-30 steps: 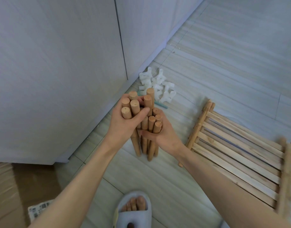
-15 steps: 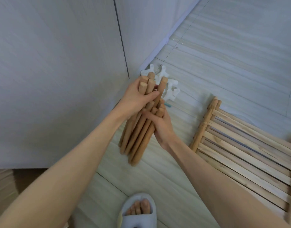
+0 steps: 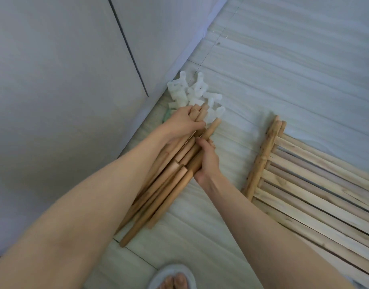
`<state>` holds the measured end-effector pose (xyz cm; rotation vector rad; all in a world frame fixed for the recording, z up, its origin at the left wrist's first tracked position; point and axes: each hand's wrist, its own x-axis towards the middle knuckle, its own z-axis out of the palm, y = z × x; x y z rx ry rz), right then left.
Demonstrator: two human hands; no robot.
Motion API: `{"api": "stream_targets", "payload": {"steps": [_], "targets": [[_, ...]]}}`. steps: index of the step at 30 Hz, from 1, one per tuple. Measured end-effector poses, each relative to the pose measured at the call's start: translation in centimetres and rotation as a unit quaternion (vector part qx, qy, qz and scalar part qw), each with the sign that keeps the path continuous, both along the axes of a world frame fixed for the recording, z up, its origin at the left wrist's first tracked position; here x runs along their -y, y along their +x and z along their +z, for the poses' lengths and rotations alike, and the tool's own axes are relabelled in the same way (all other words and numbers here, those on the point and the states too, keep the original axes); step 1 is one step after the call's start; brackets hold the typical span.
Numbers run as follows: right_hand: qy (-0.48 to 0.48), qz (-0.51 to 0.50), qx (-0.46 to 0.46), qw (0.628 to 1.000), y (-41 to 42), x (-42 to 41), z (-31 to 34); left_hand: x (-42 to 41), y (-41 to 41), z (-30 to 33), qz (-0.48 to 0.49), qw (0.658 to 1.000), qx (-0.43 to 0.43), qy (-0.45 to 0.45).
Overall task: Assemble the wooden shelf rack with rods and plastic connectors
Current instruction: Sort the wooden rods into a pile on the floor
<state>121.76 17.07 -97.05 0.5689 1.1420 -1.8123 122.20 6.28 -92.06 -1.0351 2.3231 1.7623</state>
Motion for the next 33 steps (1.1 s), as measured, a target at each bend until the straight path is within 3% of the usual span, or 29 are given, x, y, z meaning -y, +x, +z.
{"api": "stream_targets", "payload": {"steps": [13,18,22,25,29,33], "targets": [[0.100,0.011,-0.001,0.995,-2.4,0.9,-2.7,3.4,-0.1,-0.4,0.044,0.998,0.026,-0.043],[0.037,0.035,0.007,0.999,-2.5,-0.2,-1.8,3.6,0.9,1.0,0.016,0.990,0.054,-0.130],[-0.041,0.081,0.002,0.996,-2.2,-0.9,-0.6,1.7,1.7,0.5,-0.026,0.988,0.116,-0.099],[-0.080,0.121,-0.003,0.989,-1.9,-1.0,0.0,1.3,2.0,-0.8,-0.001,0.993,0.113,-0.043],[-0.073,0.150,0.002,0.986,-2.0,-1.2,-0.2,1.0,2.3,-2.4,0.041,0.993,0.104,0.042],[-0.065,0.147,0.000,0.987,-2.4,-1.4,-1.1,1.2,3.1,-3.0,0.016,0.994,0.096,0.053]]}}
